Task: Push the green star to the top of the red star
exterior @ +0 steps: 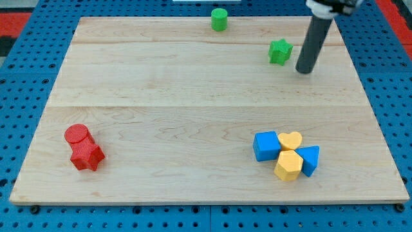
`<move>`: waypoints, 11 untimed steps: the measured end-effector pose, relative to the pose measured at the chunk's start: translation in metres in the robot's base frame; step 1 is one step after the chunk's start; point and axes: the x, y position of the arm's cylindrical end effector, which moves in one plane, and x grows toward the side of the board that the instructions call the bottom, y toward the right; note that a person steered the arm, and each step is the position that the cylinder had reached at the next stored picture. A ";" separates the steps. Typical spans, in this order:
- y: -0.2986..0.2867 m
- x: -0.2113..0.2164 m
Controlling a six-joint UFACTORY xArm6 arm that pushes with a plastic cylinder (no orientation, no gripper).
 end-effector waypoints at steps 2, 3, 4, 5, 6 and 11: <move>-0.038 -0.032; -0.133 -0.004; -0.202 0.037; -0.207 0.111; -0.216 0.157; -0.355 0.155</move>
